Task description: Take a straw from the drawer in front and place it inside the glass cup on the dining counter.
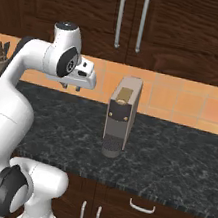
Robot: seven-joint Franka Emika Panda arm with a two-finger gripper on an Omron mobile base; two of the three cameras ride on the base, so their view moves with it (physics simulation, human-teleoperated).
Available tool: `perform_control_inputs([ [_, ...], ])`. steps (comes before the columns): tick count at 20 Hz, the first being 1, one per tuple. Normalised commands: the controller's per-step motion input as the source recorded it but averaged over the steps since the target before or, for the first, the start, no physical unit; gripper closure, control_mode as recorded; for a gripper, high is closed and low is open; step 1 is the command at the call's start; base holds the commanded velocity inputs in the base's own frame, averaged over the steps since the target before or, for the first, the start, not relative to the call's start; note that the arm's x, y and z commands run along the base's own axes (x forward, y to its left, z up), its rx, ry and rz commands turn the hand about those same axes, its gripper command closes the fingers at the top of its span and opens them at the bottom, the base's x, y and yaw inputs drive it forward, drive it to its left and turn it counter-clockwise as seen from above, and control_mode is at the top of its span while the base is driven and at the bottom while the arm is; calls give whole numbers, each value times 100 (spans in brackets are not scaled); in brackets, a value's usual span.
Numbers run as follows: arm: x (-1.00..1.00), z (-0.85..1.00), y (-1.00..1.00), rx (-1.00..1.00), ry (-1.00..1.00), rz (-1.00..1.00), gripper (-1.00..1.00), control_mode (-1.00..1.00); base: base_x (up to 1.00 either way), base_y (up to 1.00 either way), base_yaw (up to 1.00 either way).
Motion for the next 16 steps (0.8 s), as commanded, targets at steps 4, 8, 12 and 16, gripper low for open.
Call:
perform_control_inputs([
  [4,0,0,0,0,0,0,-100,100,0,0,0],
  [8,0,0,0,0,0,0,-100,100,-7,-1,0],
  [12,0,0,0,0,0,0,-100,100,-33,-19,0],
  [16,0,0,0,0,0,0,-100,100,-41,-14,0],
])
